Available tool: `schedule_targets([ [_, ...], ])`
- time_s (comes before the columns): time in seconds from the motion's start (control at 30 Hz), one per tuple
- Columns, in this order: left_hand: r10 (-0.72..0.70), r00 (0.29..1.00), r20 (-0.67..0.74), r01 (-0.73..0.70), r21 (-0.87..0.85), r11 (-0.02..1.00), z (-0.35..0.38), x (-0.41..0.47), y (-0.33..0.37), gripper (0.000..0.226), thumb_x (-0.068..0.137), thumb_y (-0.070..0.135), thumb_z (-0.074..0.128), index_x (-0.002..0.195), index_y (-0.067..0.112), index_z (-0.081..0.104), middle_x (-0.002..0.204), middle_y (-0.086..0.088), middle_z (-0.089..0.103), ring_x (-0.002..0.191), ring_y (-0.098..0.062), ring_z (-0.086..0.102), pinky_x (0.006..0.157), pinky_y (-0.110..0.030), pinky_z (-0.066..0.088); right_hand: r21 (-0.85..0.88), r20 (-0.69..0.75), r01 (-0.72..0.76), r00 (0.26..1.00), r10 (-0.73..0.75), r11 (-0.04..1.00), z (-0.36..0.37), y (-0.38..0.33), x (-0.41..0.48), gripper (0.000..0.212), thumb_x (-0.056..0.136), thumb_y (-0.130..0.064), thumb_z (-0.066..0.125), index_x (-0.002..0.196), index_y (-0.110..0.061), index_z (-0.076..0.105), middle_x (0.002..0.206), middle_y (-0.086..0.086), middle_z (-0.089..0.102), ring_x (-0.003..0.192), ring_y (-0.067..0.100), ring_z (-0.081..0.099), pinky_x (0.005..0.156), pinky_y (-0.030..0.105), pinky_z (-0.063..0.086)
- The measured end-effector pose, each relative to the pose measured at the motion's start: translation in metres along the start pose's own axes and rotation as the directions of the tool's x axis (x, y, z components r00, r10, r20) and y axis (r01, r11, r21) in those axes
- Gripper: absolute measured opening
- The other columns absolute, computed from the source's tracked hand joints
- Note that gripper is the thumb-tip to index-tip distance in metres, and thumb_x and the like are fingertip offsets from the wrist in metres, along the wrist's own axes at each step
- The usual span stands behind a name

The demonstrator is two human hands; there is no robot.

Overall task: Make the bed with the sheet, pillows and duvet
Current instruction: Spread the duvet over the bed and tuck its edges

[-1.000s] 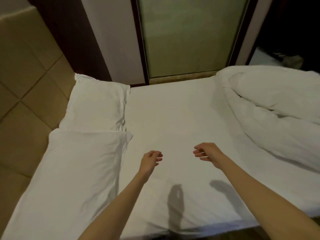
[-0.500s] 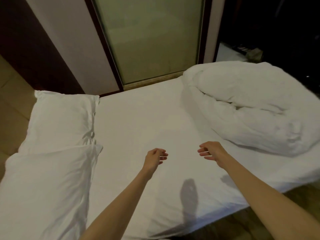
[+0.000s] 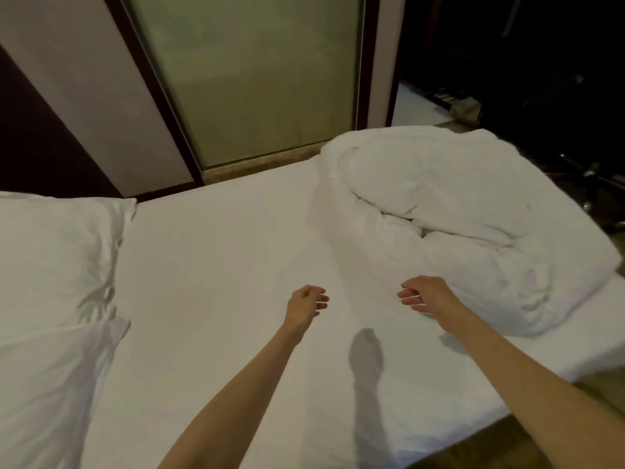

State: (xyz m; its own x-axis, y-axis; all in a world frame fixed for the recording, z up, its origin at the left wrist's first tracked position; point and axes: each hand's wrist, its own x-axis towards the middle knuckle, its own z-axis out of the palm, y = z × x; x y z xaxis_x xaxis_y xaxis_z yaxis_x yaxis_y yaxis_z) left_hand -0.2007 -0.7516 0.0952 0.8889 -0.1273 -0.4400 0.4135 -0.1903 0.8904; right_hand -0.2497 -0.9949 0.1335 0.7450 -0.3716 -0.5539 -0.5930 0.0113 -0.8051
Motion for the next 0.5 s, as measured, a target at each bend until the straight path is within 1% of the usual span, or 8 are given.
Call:
schedule_targets([
  [0.1,-0.002,1.0,0.011,0.002,0.007,1.0,0.028,0.028,0.019,0.022,0.096,0.015,0.044,0.1,0.009,0.065,0.096,-0.01,0.069,0.08,-0.017,0.064,0.073,-0.026,0.047,-0.023,-0.044,-0.029,0.999,0.028,0.999,-0.032,-0.01,0.033,0.01,0.09,-0.01,0.053,0.093,-0.004,0.061,0.083,0.011,0.066,0.069,0.019,0.06,0.065,0.027,0.044],
  [0.23,0.009,0.999,0.032,-0.011,0.037,0.999,0.063,0.059,0.045,0.024,0.097,0.013,0.042,0.1,0.01,0.066,0.095,-0.008,0.069,0.079,-0.016,0.064,0.074,-0.026,0.048,-0.006,-0.101,-0.027,0.995,0.026,1.0,-0.067,-0.027,0.068,0.008,0.09,-0.009,0.055,0.087,-0.005,0.061,0.083,0.012,0.067,0.069,0.02,0.059,0.064,0.028,0.044],
  [0.37,0.008,0.999,0.033,-0.009,0.044,0.999,0.096,0.083,0.059,0.023,0.096,0.013,0.043,0.101,0.009,0.065,0.096,-0.008,0.069,0.08,-0.017,0.063,0.073,-0.025,0.046,-0.026,-0.162,0.019,0.987,-0.023,0.999,-0.101,-0.036,0.103,0.012,0.089,-0.01,0.054,0.081,-0.009,0.063,0.084,0.012,0.069,0.075,0.021,0.061,0.07,0.03,0.045],
  [0.5,-0.026,0.999,0.025,0.024,0.048,0.999,0.132,0.093,0.061,0.021,0.096,0.013,0.045,0.101,0.009,0.065,0.093,-0.006,0.068,0.077,-0.015,0.063,0.07,-0.024,0.045,-0.062,-0.244,0.054,0.967,-0.068,0.997,-0.139,-0.035,0.14,0.017,0.089,-0.01,0.053,0.074,-0.014,0.061,0.083,0.012,0.069,0.076,0.021,0.06,0.073,0.032,0.045],
])
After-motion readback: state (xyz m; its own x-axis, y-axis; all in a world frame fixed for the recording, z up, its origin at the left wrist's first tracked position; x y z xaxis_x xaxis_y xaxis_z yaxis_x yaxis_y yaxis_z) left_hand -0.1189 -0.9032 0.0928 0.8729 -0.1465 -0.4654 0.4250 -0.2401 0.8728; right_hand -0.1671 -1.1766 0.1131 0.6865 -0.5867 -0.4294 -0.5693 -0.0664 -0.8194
